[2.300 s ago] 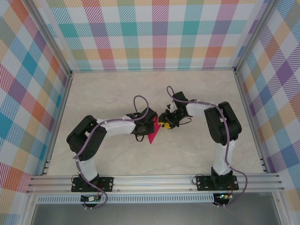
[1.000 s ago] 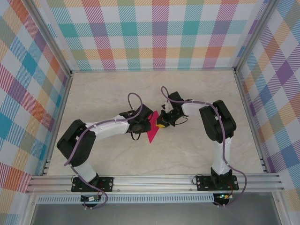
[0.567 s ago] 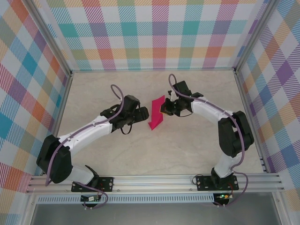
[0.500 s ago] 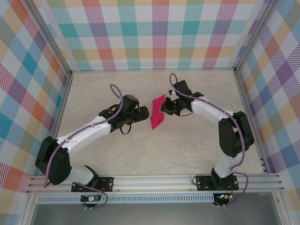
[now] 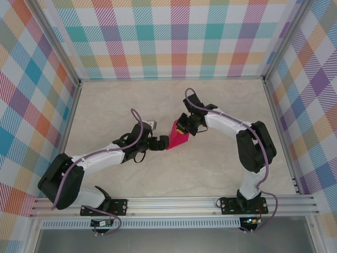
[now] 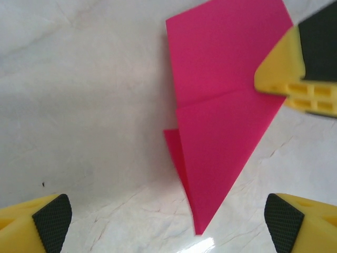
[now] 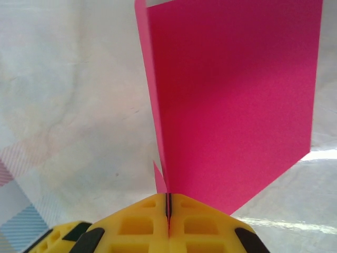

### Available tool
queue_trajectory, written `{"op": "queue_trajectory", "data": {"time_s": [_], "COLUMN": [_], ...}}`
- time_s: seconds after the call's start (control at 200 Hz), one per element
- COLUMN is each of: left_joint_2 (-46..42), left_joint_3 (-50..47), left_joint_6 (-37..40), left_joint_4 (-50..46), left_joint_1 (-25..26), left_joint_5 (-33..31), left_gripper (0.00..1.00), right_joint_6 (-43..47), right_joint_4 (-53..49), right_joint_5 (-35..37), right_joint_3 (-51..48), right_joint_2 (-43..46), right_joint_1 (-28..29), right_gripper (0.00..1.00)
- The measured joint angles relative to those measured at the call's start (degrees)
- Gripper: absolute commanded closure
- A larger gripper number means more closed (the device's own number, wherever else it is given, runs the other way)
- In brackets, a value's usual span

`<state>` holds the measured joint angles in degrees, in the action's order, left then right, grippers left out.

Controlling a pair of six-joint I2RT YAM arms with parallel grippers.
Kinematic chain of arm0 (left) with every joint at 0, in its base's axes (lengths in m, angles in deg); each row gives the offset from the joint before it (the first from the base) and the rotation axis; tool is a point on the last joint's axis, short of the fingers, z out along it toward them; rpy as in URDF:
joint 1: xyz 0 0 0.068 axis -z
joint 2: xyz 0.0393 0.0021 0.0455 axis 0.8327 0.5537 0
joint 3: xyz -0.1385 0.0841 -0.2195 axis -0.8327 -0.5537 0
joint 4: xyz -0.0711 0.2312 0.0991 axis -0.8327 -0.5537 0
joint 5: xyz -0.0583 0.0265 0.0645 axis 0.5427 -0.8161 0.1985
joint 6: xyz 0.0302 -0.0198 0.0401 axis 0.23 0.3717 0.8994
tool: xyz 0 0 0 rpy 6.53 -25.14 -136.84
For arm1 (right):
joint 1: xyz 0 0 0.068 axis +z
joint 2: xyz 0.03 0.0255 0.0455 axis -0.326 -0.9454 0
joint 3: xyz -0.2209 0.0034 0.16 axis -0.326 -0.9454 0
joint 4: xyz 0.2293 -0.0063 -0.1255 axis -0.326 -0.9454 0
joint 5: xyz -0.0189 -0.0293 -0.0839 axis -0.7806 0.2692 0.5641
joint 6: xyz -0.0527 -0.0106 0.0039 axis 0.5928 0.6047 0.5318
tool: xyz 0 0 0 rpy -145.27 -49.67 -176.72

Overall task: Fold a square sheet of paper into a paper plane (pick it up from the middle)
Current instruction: Fourth fold the wing at the center of the table.

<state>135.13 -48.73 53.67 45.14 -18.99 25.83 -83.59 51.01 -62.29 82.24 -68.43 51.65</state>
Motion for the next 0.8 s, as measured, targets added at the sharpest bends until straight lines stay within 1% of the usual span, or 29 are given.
{"op": "queue_trajectory", "data": {"time_s": [0.115, 0.31, 0.45, 0.55, 0.64, 0.705, 0.8], "left_joint_2": [0.6, 5.2, 10.4, 13.1, 14.4, 15.2, 16.0], "left_joint_3": [-3.0, -3.4, -3.4, -3.4, -3.4, -3.3, -3.2], "left_joint_6": [4.9, 14.4, 20.1, 22.8, 24.2, 25.1, 26.0], "left_joint_4": [6.3, 17.0, 22.1, 24.9, 26.7, 27.6, 28.5], "left_joint_1": [0.4, 2.6, 4.2, 4.8, 4.9, 4.9, 4.9], "left_joint_5": [1.0, 1.9, 1.5, 1.2, 1.2, 1.1, 1.2], "left_gripper": [0.07, 0.12, 0.19, 0.3, 0.45, 0.53, 0.61], "right_joint_6": [-2.1, -4.5, -5.8, -6.1, -6.2, -6.2, -6.2], "right_joint_4": [-2.5, -4.5, -5.1, -5.8, -6.3, -6.6, -6.8], "right_joint_5": [0.5, -0.3, -1.4, -1.9, -2.2, -2.4, -2.7], "right_joint_3": [1.2, 3.5, 3.8, 3.9, 4.0, 4.1, 4.1], "right_joint_2": [-1.5, -2.5, -2.9, -3.2, -3.2, -3.2, -3.2], "right_joint_1": [-0.1, -0.3, -0.3, -0.3, -0.3, -0.4, -0.4], "right_gripper": [1.0, 1.0, 1.0, 1.0, 1.0, 1.0, 0.99]}}
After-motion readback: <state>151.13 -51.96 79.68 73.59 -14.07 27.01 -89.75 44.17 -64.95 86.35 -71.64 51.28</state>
